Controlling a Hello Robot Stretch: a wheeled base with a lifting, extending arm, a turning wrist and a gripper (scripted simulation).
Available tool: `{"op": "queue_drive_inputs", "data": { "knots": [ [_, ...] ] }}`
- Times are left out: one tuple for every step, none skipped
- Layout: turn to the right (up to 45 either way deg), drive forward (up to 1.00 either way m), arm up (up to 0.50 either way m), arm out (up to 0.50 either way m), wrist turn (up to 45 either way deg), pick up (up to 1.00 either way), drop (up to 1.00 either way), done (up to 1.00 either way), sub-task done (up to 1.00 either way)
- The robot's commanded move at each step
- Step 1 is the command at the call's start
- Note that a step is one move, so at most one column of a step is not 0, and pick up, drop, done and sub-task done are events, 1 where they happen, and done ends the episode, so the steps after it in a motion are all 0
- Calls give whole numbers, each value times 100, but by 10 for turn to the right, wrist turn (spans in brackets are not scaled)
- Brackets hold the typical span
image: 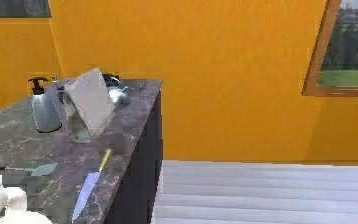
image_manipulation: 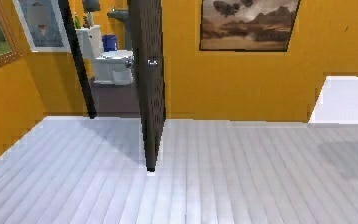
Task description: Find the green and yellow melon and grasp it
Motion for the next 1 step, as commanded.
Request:
{"op": "queue_drive_inputs", "data": {
  "knots": [
    [-450, 0, 0, 0, 0, 0, 0, 0, 0]
  ]
}}
